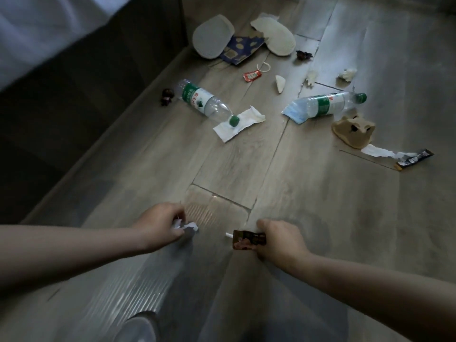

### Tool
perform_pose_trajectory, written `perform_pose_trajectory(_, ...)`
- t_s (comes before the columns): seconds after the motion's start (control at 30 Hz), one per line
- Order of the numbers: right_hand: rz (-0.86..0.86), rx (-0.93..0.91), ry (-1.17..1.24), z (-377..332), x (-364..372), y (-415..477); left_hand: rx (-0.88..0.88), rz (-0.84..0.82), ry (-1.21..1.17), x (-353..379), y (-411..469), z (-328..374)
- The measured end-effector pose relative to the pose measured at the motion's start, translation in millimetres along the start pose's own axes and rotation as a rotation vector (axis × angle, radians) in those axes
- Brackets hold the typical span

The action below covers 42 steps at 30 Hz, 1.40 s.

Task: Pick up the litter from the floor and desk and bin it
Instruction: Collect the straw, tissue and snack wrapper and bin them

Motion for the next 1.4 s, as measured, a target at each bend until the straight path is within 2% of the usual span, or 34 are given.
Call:
perform_pose_trajectory(0.1,-0.098,-0.201,-0.14,-33.3,11.3,19.3,-0.088,0.001,-0.026,2.7,-32.6,-30.1)
perform_pose_trajectory(0.23,-0.176,-0.342,-0.257,-71.2,30.9,38.5,-0.241,0.023,-0.026,-2.2,-66.6,-69.4)
perform_pose_trajectory(0.47,-0.133,-0.354,-0.248,-101.6,37.7,65.5,-0.575,0.128,0.0,-12.2,-106.5,-142.5)
perform_pose_trajectory(0.7,-0.102,-0.379,-0.164,-104.8,46.7,61.0,-0.771,0.084,-0.079,-1.3,-112.6,-176.2)
perform_pose_trajectory(0.87,-0.093,-0.306,-0.111,-99.2,37.9,62.3,-0.733,0.069,-0.094,0.8,-97.5,-172.1)
perform_pose_trajectory(1.03,-0.03,-0.245,-0.066,-85.4,22.1,61.1,-0.567,0.121,-0.125,-13.4,-63.1,-145.2)
perform_pose_trajectory(1.17,0.009,-0.19,-0.009,-72.0,7.8,59.2,-0.398,0.235,-0.226,-24.9,-34.1,-107.8)
perform_pose_trajectory(1.4,0.077,-0.015,0.019,-27.0,-18.5,53.7,-0.234,0.247,-0.224,-31.1,16.9,-53.4)
Point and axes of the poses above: each hand's wrist, its own y-axis towards the middle knuckle, its own x-axis out of the palm, z = x × y, the point moved 3 cm from there along y, towards the middle knuckle, and after that the axes turned 10 degrees about y, right-handed, at the moved point
